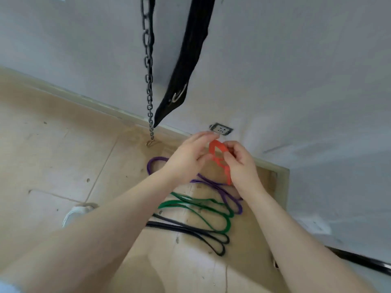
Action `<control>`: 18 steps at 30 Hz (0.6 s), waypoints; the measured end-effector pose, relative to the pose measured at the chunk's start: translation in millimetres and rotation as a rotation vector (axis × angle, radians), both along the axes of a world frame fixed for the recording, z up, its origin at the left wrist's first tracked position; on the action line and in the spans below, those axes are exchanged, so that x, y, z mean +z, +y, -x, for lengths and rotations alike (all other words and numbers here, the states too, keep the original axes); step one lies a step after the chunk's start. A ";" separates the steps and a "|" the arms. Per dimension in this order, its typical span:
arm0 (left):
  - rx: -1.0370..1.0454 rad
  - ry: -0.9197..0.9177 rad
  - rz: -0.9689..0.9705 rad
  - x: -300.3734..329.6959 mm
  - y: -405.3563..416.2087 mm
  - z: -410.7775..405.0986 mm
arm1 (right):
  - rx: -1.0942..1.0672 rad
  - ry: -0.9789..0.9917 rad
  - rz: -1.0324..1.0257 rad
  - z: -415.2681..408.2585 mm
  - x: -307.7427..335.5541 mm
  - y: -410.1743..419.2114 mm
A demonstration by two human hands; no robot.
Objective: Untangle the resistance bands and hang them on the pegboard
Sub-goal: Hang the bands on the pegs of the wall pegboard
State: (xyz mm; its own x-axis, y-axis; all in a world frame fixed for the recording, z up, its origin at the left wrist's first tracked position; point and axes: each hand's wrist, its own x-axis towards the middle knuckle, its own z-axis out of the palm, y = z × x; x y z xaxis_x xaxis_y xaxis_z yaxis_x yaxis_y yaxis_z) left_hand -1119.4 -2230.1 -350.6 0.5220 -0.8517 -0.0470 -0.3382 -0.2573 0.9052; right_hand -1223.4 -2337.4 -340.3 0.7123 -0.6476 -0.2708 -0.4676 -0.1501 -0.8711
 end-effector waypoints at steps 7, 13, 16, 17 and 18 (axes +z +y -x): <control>-0.119 -0.065 -0.067 214.6 -23.2 65.1 | 0.133 -0.019 0.063 78.4 231.9 -21.1; -0.002 -0.117 0.112 374.4 5.8 67.9 | 0.151 -0.134 0.108 85.1 382.0 -4.3; 0.037 -0.185 0.159 427.5 19.0 60.5 | 0.068 -0.207 0.130 75.9 433.5 12.9; 0.038 -0.197 0.177 443.6 21.8 56.4 | 0.050 -0.231 0.151 70.9 448.5 17.9; 0.034 -0.217 0.186 457.6 23.7 52.3 | 0.038 -0.243 0.180 66.3 462.1 22.5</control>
State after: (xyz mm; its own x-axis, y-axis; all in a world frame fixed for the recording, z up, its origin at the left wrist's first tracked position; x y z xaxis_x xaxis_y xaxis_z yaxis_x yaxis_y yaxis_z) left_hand -1171.6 -2206.4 107.0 0.5314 -0.8168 0.2246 -0.5232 -0.1079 0.8454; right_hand -1289.7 -2314.9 121.8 0.7667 -0.6414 0.0273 -0.2398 -0.3257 -0.9146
